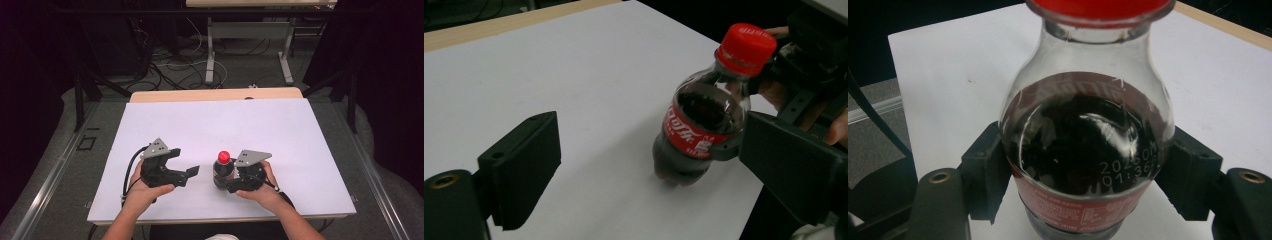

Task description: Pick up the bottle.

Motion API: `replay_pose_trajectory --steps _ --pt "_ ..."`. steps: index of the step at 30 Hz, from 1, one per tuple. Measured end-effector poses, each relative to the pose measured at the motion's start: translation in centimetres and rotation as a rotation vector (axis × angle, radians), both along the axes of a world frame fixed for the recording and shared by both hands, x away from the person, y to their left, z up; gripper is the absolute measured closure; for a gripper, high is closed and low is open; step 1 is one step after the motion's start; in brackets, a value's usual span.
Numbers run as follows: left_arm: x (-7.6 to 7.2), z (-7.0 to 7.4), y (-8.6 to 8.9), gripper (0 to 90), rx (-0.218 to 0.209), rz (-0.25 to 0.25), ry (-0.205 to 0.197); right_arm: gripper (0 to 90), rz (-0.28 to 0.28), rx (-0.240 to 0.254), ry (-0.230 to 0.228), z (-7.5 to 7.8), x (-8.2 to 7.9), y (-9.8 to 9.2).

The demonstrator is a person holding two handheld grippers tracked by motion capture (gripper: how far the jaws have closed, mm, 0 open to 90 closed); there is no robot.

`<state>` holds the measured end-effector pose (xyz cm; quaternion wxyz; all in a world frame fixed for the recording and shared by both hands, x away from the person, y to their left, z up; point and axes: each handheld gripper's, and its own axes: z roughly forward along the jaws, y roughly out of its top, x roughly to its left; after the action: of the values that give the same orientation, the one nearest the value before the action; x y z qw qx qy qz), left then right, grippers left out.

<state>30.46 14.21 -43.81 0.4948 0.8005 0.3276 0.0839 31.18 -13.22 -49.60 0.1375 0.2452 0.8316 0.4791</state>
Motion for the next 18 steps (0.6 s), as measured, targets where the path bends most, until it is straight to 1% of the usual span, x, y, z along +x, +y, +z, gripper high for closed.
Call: replay_pose_trajectory --steps 2,3,5,6,7,8,9,10,11,13,14,15,16,18 --pt "0.2 0.6 -0.8 13.2 0.015 -0.030 -0.012 30.2 0.016 -0.009 0.012 -0.1 -0.2 0.1" --pt "0.1 0.9 -1.1 14.4 0.021 -0.044 -0.008 30.2 0.018 -0.012 0.010 -0.1 -0.2 0.1" --pt "0.2 1.4 -1.6 16.5 0.019 -0.063 -0.021 30.2 0.018 -0.004 0.005 -0.3 -0.2 0.2" --pt "0.2 1.4 -1.6 16.9 0.019 -0.063 -0.021 30.2 0.021 -0.005 0.004 -0.3 -0.2 0.2" --pt "0.3 1.9 -2.1 17.9 0.013 -0.079 -0.026 30.2 0.023 0.000 0.004 -0.4 -0.2 0.2" --pt "0.3 1.9 -2.1 19.8 0.013 -0.079 -0.026 30.2 0.023 0.000 0.004 -0.4 -0.2 0.2" --pt "0.4 2.4 -2.6 22.8 0.024 -0.107 -0.031 30.2 0.030 0.001 0.013 -0.4 -0.3 0.3" --pt "0.5 2.5 -2.8 24.5 0.023 -0.119 -0.039 30.2 0.037 0.003 0.014 -0.4 -0.3 0.3" --pt "0.5 2.7 -3.1 26.2 0.016 -0.121 -0.035 30.2 0.039 0.004 0.013 -0.4 -0.3 0.4" --pt "0.6 2.9 -3.3 30.5 0.016 -0.130 -0.041 30.2 0.049 0.009 0.024 -0.4 -0.4 0.5" --pt "0.7 3.2 -3.8 31.3 0.002 -0.159 -0.035 30.2 0.052 0.004 0.034 -0.3 -0.5 0.4" --pt "0.7 3.2 -3.8 31.7 0.002 -0.159 -0.035 30.2 0.055 0.002 0.028 -0.3 -0.5 0.4" --pt "0.7 3.3 -4.4 32.3 -0.002 -0.173 -0.036 30.2 0.056 0.009 0.020 -0.3 -0.5 0.5" --pt "0.9 3.4 -4.9 34.6 -0.011 -0.202 -0.032 30.2 0.055 0.017 0.024 -0.3 -0.6 0.6"
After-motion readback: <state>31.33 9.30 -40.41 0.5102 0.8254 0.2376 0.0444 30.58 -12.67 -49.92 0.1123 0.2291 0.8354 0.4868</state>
